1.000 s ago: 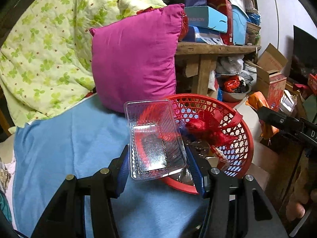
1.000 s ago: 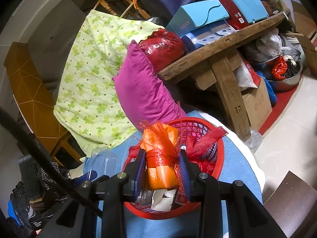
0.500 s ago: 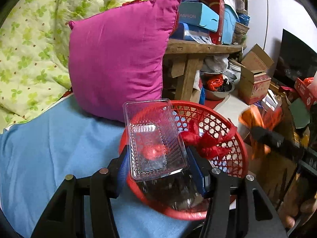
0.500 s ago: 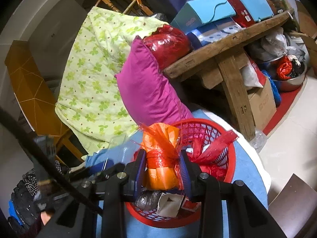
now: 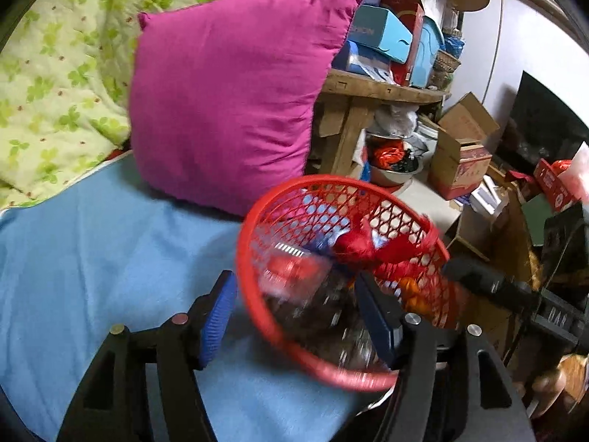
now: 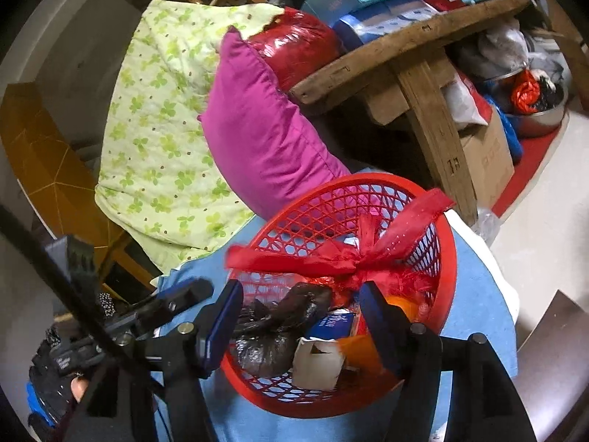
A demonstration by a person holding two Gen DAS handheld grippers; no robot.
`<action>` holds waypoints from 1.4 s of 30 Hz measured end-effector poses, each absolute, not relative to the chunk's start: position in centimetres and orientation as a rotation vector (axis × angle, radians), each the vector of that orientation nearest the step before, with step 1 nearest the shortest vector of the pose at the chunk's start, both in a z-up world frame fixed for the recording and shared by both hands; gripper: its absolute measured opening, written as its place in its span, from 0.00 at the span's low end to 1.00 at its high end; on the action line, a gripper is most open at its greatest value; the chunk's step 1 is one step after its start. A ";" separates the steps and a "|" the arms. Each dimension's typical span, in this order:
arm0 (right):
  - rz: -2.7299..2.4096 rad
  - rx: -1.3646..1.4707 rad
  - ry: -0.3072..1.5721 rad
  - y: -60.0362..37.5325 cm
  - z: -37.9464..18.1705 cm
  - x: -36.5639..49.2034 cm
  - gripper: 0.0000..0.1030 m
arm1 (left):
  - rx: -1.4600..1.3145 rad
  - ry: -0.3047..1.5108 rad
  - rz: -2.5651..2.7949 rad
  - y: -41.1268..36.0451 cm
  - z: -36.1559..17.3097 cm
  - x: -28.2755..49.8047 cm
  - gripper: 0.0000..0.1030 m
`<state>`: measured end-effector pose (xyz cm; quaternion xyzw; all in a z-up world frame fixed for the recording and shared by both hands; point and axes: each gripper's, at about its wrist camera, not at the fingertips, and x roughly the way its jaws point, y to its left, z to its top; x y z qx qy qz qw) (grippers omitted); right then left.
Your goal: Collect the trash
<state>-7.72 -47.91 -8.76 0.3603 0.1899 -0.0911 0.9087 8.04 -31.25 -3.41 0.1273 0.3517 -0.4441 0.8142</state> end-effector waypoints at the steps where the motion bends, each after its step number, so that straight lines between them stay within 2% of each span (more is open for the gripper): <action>1: -0.191 0.731 0.386 -47.6 -8.4 -7.9 0.68 | 0.277 0.739 -0.925 -30.5 -3.3 7.6 0.69; 3: -0.211 0.690 0.379 -46.9 -7.5 -8.2 0.68 | 0.292 0.718 -0.868 -29.1 -3.0 6.7 0.73; 14: -0.339 0.535 0.394 -42.9 -2.8 -10.5 0.68 | 0.339 0.592 -0.710 -23.8 -0.2 2.7 0.79; 23: -0.394 0.459 0.388 -40.6 -0.5 -13.4 0.72 | 0.330 0.520 -0.626 -20.8 2.1 0.1 0.82; 34: -0.403 0.390 0.380 -37.8 1.4 -15.8 0.72 | 0.322 0.474 -0.595 -18.9 4.4 -3.0 0.82; 38: -0.403 0.366 0.377 -36.8 1.9 -16.1 0.72 | 0.321 0.447 -0.568 -18.2 5.2 -4.0 0.93; 42: -0.404 0.351 0.376 -36.2 2.3 -16.5 0.72 | 0.317 0.429 -0.556 -17.5 5.8 -4.7 0.93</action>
